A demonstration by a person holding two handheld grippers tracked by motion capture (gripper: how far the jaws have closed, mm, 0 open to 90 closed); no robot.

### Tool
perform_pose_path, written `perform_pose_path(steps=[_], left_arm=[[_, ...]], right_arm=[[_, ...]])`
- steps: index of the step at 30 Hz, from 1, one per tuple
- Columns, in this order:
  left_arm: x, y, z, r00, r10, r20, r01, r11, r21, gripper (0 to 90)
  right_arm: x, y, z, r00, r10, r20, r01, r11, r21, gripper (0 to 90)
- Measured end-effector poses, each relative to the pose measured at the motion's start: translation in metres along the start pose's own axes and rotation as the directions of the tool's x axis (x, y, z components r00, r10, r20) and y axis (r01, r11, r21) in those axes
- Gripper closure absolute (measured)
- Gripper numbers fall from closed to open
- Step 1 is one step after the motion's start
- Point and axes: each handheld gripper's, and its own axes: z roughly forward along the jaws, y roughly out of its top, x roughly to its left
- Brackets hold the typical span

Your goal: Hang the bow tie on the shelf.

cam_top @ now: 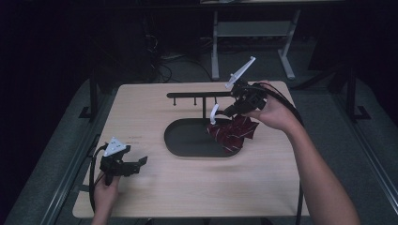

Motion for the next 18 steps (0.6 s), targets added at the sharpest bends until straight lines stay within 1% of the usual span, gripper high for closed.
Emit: perform_pose_path(steps=[4,13,18], left_arm=[[0.0,0.0,0.0,1.0,-0.003,0.002,0.003,1.0,-0.003,16.3],[0.0,0.0,0.0,1.0,-0.001,0.004,0.001,1.0,0.0,16.3],[0.0,0.0,0.0,1.0,-0.003,0.005,0.003,1.0,-0.005,16.3]], right_arm=[[-0.006,0.007,0.002,1.0,0.003,0.001,-0.003,1.0,0.0,89.3],[-0.019,0.017,0.006,0.9994,0.034,0.008,-0.034,0.999,0.003,89.2],[-0.026,0.022,0.008,0.999,0.042,0.013,-0.042,0.999,0.003,89.2]])
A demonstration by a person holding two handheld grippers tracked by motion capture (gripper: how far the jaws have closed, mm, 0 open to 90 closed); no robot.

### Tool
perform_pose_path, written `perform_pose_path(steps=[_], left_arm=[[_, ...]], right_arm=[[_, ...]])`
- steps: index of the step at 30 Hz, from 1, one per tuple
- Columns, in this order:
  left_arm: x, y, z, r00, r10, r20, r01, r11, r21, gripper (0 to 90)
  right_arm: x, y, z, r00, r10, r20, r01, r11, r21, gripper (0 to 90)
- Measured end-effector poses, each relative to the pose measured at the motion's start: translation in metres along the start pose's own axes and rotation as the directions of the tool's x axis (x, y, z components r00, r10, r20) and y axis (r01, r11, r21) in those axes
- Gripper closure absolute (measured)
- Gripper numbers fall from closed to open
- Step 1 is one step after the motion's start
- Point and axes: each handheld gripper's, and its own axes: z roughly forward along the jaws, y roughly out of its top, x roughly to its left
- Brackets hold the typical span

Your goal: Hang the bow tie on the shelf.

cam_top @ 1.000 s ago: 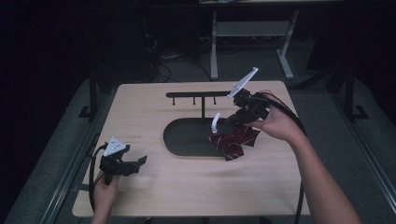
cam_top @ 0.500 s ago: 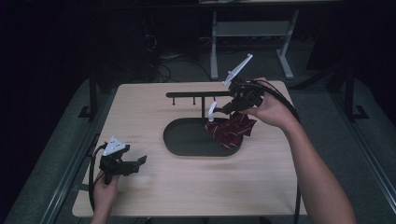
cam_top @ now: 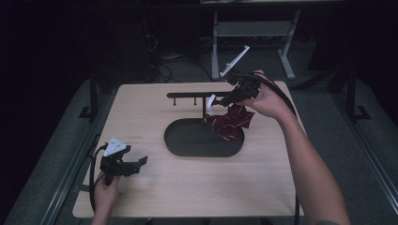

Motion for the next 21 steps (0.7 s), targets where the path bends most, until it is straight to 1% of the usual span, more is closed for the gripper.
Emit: perform_pose_path(steps=[7,21], left_arm=[[0.0,0.0,0.0,1.0,0.0,0.001,0.0,1.0,0.0,16.3],[0.0,0.0,0.0,1.0,-0.002,0.002,0.002,1.0,-0.002,16.3]], right_arm=[[-0.008,0.004,0.004,0.9998,0.016,0.006,-0.016,1.0,-0.001,89.2],[-0.021,0.008,0.016,0.9978,0.063,0.023,-0.063,0.998,0.018,89.2]])
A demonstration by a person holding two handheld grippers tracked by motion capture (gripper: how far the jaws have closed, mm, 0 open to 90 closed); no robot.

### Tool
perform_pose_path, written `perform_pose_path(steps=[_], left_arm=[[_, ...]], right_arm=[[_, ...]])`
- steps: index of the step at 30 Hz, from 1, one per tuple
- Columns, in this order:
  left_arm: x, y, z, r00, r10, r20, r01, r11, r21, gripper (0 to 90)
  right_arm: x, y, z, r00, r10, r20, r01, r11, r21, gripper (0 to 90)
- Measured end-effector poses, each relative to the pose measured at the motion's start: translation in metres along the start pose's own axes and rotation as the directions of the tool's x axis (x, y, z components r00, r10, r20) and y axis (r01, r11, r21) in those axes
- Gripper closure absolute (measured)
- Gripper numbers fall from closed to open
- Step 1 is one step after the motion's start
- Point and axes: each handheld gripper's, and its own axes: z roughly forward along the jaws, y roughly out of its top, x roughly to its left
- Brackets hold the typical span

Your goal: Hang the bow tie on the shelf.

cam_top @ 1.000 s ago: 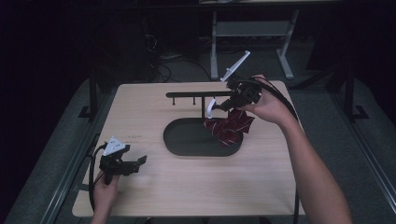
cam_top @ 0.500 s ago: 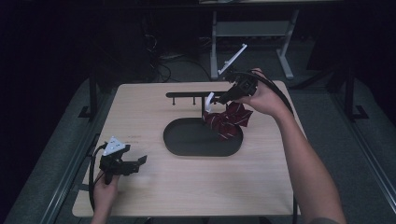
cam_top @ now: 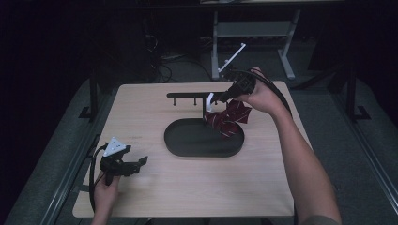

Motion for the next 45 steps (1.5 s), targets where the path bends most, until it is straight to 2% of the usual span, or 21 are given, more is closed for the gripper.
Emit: perform_pose_path(steps=[4,21,24,35,45], left_arm=[[0.0,0.0,0.0,1.0,-0.001,0.0,0.001,1.0,0.0,16.3],[0.0,0.0,0.0,1.0,-0.003,0.002,0.003,1.0,0.004,16.3],[0.0,0.0,0.0,1.0,-0.002,0.003,0.002,1.0,0.006,16.3],[0.0,0.0,0.0,1.0,0.001,0.004,-0.001,1.0,0.005,16.3],[0.0,0.0,0.0,1.0,0.004,0.005,-0.004,1.0,0.009,16.3]], right_arm=[[-0.004,0.0,0.006,0.9998,0.012,0.013,-0.012,1.0,0.016,89.1],[-0.016,-0.001,0.009,0.9964,0.072,0.045,-0.071,0.997,-0.014,89.1],[-0.016,-0.002,0.012,0.9955,0.08,0.049,-0.08,0.997,-0.004,89.0],[-0.018,-0.006,0.02,0.9951,0.086,0.049,-0.087,0.996,0.017,86.0],[-0.016,-0.008,0.019,0.9958,0.081,0.043,-0.082,0.996,0.027,84.4]])
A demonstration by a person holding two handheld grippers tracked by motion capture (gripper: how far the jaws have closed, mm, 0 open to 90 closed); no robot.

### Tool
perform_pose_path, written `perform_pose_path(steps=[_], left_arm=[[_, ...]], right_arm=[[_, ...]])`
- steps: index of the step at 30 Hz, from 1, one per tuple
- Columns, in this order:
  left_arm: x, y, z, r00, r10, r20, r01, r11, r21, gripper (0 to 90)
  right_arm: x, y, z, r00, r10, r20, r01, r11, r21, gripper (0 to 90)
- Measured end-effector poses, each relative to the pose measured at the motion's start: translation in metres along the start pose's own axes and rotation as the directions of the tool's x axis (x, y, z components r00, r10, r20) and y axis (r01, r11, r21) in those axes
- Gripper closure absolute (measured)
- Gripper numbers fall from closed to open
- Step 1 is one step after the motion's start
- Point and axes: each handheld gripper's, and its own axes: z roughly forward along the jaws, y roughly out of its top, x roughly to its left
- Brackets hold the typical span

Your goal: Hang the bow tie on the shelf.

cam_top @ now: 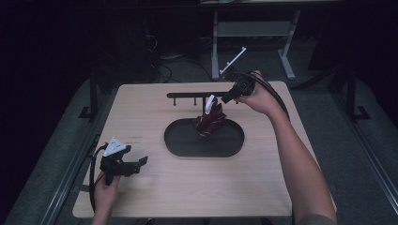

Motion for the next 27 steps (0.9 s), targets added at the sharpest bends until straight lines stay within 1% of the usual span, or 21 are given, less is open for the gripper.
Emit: perform_pose_path(steps=[8,9,16,21,27], left_arm=[[-0.001,0.0,0.0,1.0,-0.002,0.0,0.002,1.0,-0.003,16.3],[-0.001,0.0,0.001,1.0,-0.008,-0.001,0.008,0.9999,-0.009,16.3],[-0.002,0.0,0.001,1.0,0.001,-0.003,-0.001,1.0,-0.001,16.3],[-0.002,0.0,0.001,1.0,-0.005,-0.003,0.005,1.0,-0.002,16.3],[-0.002,0.001,0.001,1.0,-0.002,-0.004,0.002,1.0,0.002,16.3]], right_arm=[[0.002,-0.005,-0.001,0.9998,-0.007,-0.02,0.006,1.0,-0.008,81.9],[0.003,-0.006,-0.002,0.9998,-0.005,-0.019,0.005,1.0,-0.008,81.6],[0.002,-0.014,-0.004,0.9992,-0.001,-0.04,0.0,1.0,-0.021,80.4],[0.002,-0.017,-0.004,0.9987,-0.002,-0.051,0.0,1.0,-0.026,79.7],[0.003,-0.017,-0.003,0.9981,-0.008,-0.062,0.007,1.0,-0.019,78.6]])
